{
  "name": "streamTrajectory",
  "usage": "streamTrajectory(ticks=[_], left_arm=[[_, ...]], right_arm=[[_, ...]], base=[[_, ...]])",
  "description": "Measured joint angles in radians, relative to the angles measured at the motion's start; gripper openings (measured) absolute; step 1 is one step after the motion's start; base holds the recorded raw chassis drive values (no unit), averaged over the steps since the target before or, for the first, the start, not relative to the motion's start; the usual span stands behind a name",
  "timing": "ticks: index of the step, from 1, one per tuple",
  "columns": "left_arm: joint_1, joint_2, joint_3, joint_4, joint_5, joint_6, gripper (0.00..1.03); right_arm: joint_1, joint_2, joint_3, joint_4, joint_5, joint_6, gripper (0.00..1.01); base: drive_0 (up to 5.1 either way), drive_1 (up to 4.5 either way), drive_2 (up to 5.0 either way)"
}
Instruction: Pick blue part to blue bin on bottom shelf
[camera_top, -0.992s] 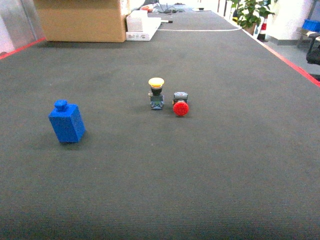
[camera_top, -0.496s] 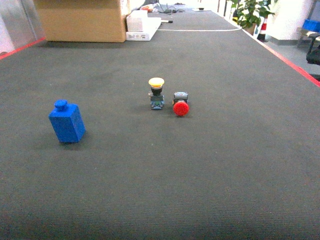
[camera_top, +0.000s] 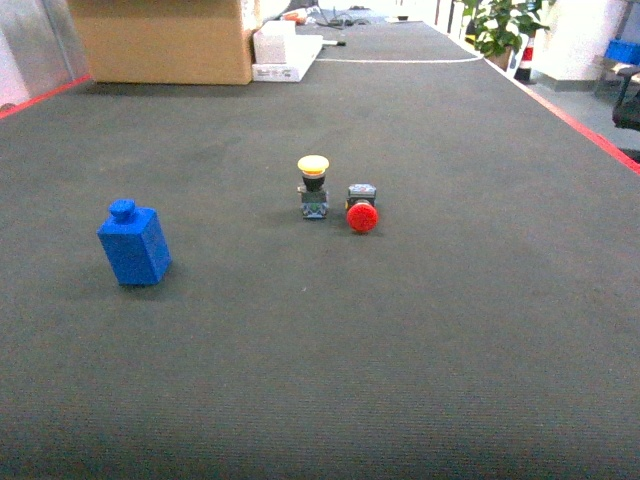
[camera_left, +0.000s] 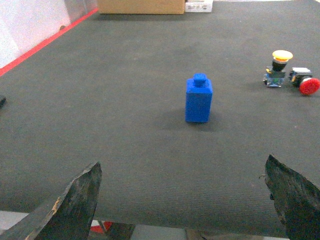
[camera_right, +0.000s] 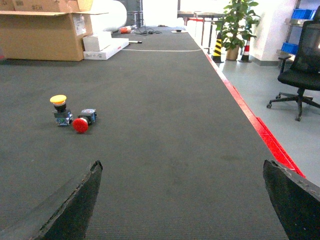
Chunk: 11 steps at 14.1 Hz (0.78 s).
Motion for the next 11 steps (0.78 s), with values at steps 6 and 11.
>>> streamTrajectory(ticks=[6,11], left_arm=[[-0.069,1.092,0.201,0.981,0.037,-0.028,0.98],[-0.008,1.576,0.426,1.094,0.056,-0.002,0.98]], right_arm=[[0.0,0.0,0.0,-0.001,0.0,0.0,0.98],[0.0,0.0,0.0,-0.001,0.0,0.0,0.98]], base=[[0.0,0.0,0.0],[0.0,0.0,0.0]])
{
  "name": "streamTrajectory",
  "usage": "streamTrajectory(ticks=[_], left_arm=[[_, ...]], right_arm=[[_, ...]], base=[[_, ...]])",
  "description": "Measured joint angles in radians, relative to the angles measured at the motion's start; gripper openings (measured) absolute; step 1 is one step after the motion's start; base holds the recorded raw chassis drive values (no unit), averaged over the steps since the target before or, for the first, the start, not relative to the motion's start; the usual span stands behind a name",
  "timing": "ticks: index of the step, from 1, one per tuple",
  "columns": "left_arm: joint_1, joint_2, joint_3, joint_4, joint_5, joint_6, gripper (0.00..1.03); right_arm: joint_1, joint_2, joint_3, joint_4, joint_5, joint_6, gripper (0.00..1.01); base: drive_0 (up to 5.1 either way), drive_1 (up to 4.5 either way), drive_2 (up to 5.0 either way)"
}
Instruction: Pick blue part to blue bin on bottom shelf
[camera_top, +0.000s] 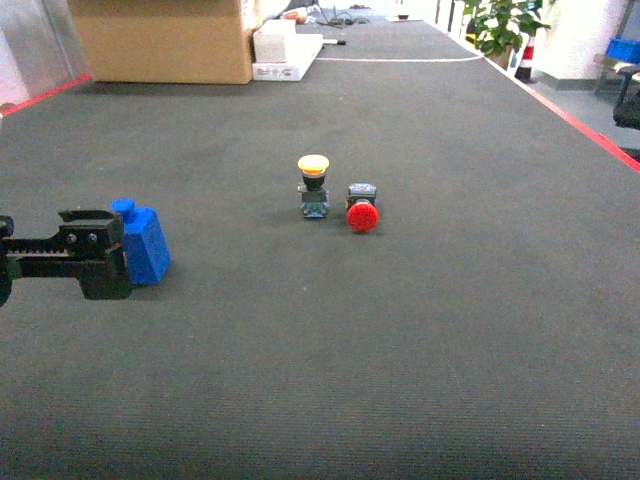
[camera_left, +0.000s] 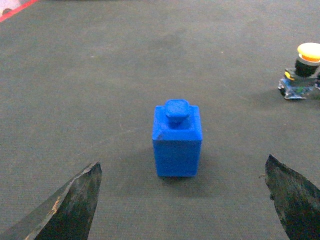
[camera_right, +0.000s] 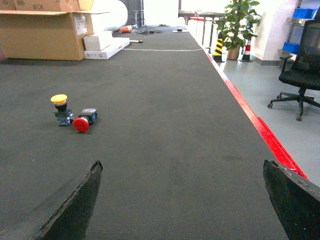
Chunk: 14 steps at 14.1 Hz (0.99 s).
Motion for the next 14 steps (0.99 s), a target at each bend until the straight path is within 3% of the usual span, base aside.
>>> streamTrajectory(ticks=[5,11,14], left_arm=[[0.044,0.308,0.253,0.037,0.023,0.021,0.98],[0.053,0.41,0.344,0.005,0.045,0.024,0.97],[0.055,0.419,0.382,0.023,0.048,0.025,0.64]], right_arm=[[0.0,0.0,0.0,0.0,0.0,0.0,0.98],[0.0,0.0,0.0,0.0,0.0,0.0,0.98],[0.0,0.0,0.0,0.0,0.0,0.0,0.98]], base=[[0.0,0.0,0.0],[0.0,0.0,0.0],[0.0,0.0,0.0]])
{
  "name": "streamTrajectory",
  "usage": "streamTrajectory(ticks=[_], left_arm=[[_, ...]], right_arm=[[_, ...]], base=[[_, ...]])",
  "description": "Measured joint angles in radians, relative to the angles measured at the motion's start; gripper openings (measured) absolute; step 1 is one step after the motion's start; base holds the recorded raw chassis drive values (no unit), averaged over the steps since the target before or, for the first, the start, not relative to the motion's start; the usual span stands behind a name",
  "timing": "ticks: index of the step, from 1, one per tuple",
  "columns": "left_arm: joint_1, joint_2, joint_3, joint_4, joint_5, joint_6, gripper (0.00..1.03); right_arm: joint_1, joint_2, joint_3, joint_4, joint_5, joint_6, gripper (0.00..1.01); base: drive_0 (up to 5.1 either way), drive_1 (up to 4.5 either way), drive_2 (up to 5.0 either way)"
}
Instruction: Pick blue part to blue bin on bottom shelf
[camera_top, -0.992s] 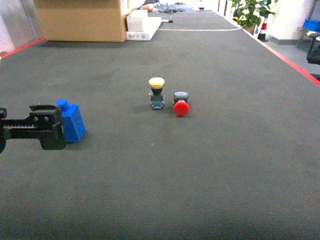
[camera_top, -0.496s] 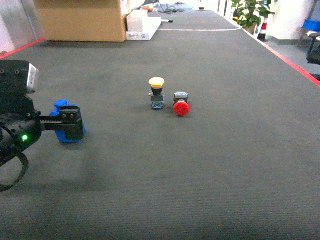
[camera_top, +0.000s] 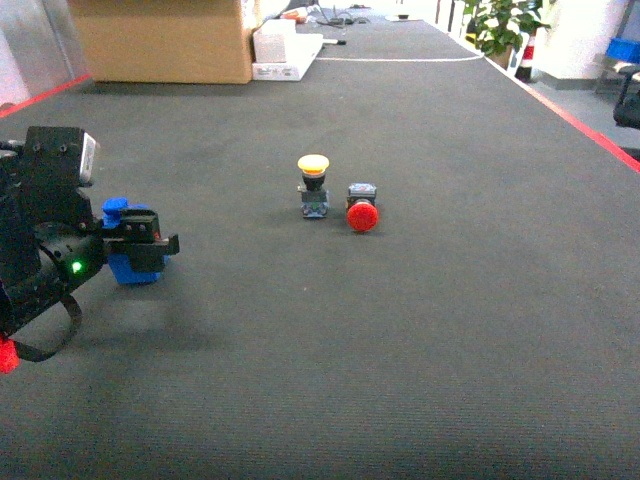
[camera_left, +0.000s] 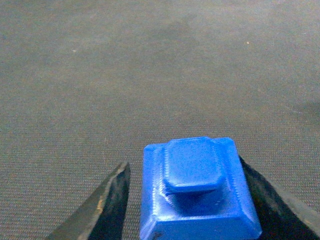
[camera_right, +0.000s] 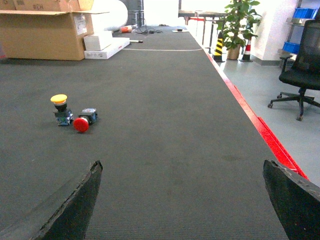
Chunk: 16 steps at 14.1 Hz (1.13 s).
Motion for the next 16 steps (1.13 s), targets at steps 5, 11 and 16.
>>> streamTrajectory(ticks=[5,11,16], left_arm=[[-0.001,-0.018,-0.016,-0.006,0.013,-0.001,0.46],[-0.03,-0.727,-0.565,-0.164,0.014,-0.018,0.46],[0.071,-1.944,-0.626,-1.033,0.0,-0.025,0.45]], right_arm=[[0.0,0.0,0.0,0.0,0.0,0.0,0.98],[0.0,0.0,0.0,0.0,0.0,0.0,0.98],[0.0,0.0,0.0,0.0,0.0,0.0,0.98]], base=[[0.0,0.0,0.0],[0.0,0.0,0.0],[0.0,0.0,0.0]])
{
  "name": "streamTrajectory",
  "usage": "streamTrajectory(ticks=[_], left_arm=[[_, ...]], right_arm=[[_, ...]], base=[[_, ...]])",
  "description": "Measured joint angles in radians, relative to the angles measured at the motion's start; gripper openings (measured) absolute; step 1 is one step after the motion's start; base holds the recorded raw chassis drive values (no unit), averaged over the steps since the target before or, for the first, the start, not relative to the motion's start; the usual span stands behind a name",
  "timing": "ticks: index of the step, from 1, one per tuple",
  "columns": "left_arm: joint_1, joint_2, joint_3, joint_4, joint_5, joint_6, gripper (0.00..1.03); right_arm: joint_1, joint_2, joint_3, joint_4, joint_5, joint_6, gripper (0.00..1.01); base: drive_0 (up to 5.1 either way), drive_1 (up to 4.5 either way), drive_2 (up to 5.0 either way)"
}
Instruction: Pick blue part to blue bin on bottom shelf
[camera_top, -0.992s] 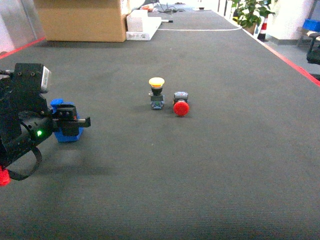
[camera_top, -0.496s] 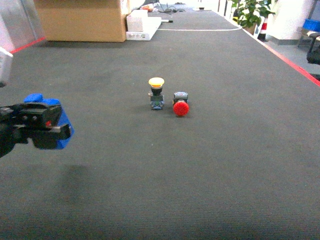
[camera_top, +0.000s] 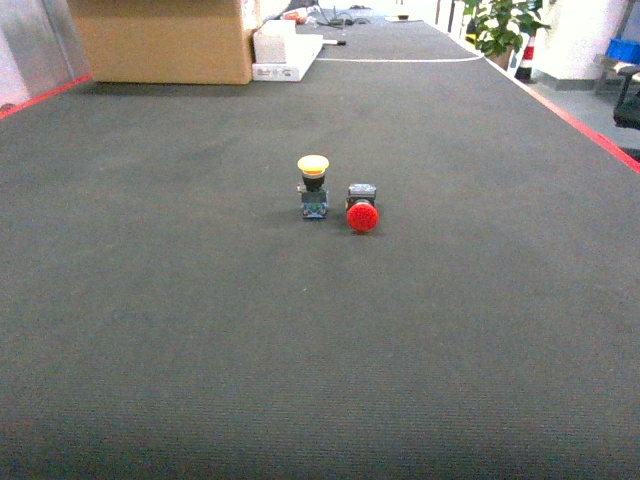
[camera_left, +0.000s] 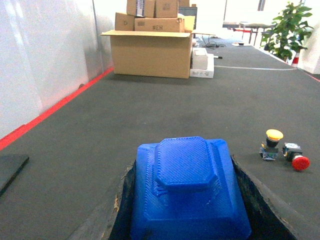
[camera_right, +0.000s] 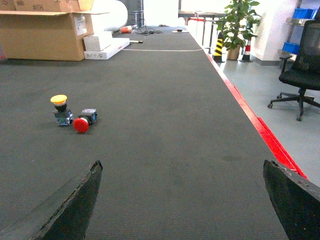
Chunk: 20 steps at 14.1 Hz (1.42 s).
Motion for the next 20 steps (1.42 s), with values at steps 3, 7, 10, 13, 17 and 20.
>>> streamTrajectory(ticks=[3,7,10,13,17,20], left_arm=[[0.0,0.0,0.0,0.0,-0.003,0.001,0.45],[0.0,0.0,0.0,0.0,-0.003,0.001,0.45],[0.0,0.0,0.0,0.0,-0.003,0.002,0.45],[0.0,0.0,0.0,0.0,-0.003,0.002,0.45],[0.0,0.006,-0.003,-0.002,-0.003,0.005,0.45],[0.0,0.001,-0.003,0.0,-0.004,0.005,0.45]], right_arm=[[0.0,0.0,0.0,0.0,0.0,0.0,0.98],[0.0,0.0,0.0,0.0,0.0,0.0,0.98],[0.0,0.0,0.0,0.0,0.0,0.0,0.98],[0.0,0.0,0.0,0.0,0.0,0.0,0.98],[0.0,0.0,0.0,0.003,0.0,0.0,0.98],[0.0,0.0,0.0,-0.001,0.0,0.0,0.98]], base=[[0.0,0.0,0.0],[0.0,0.0,0.0],[0.0,0.0,0.0],[0.0,0.0,0.0],[0.0,0.0,0.0],[0.0,0.0,0.0]])
